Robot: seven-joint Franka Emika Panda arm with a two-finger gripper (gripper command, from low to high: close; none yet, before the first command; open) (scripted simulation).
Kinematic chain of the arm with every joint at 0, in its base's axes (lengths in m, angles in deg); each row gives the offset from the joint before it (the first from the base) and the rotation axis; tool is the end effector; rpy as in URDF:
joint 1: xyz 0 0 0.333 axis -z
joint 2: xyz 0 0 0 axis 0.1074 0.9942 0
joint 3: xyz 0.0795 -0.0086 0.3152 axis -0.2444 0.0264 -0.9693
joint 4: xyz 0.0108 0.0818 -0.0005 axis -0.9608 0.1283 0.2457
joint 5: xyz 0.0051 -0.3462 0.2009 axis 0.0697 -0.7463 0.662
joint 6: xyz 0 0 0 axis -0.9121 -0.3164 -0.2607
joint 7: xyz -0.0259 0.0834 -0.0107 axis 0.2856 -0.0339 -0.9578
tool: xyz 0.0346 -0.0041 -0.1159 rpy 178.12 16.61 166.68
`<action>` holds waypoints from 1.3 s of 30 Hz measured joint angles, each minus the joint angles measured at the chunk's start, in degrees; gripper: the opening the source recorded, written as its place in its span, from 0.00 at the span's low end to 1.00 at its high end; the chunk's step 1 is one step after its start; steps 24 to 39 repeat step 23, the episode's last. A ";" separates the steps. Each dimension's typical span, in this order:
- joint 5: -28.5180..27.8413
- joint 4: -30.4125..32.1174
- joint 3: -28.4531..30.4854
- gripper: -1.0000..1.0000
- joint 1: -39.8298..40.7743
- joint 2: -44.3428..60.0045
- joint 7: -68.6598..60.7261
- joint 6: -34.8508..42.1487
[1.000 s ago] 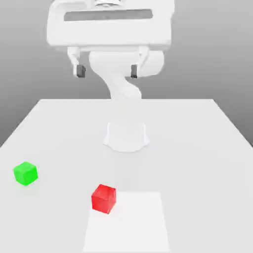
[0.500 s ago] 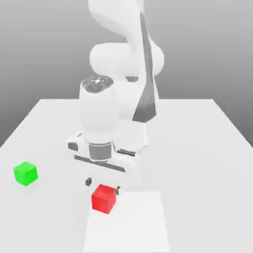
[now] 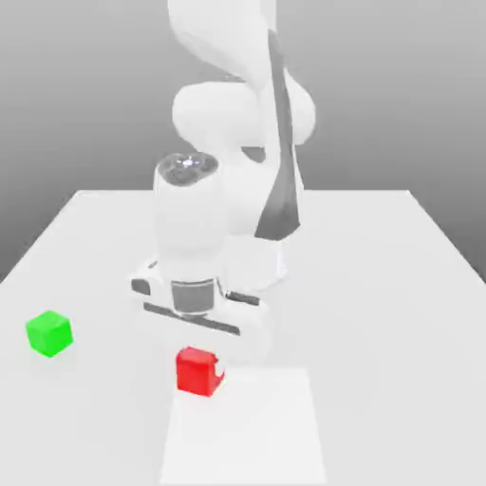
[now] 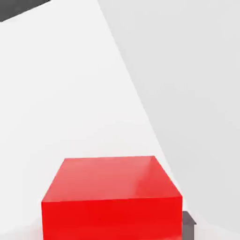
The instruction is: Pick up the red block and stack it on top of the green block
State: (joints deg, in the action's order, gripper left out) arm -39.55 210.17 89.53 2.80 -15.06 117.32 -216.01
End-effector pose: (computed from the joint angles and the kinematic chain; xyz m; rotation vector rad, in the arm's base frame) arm 0.3596 -0.0626 0.1911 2.5987 -1.7653 0.0007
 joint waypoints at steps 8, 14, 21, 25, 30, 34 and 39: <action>-1.88 -2.96 9.75 0.00 15.89 -2.97 -7.10 5.85; -3.14 -5.56 17.58 0.00 26.43 -3.81 -13.05 9.19; 7.49 -6.54 14.97 1.00 28.67 8.37 -21.69 -1.38; 7.49 -6.54 14.97 1.00 28.67 8.37 -21.69 -1.38; 7.49 -6.54 14.97 1.00 28.67 8.37 -21.69 -1.38; 7.49 -6.54 14.97 1.00 28.67 8.37 -21.69 -1.38; 7.49 -6.54 14.97 1.00 28.67 8.37 -21.69 -1.38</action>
